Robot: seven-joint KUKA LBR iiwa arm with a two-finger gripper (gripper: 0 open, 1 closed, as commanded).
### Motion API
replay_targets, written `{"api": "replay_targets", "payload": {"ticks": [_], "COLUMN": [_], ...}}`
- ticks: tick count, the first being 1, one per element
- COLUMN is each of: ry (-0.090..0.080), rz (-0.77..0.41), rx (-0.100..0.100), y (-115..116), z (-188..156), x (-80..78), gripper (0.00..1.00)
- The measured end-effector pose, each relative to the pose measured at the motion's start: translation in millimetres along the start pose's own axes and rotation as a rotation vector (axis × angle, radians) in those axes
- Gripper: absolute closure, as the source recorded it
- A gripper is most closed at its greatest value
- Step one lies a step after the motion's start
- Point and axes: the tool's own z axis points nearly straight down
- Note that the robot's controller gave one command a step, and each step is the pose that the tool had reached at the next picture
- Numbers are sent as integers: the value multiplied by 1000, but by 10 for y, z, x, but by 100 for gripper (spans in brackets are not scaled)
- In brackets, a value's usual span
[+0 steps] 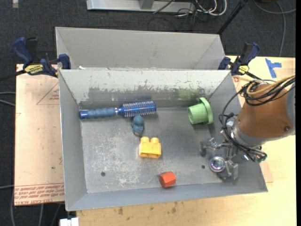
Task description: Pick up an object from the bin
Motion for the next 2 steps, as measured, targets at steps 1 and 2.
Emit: {"api": "replay_targets", "payload": {"ticks": [1, 2], "ry": [0, -4], "rz": [-2, -42], "rx": [6, 16], "y": [-25, 89], "z": [-4, -1207], "x": [14, 179], "gripper": [100, 100]}}
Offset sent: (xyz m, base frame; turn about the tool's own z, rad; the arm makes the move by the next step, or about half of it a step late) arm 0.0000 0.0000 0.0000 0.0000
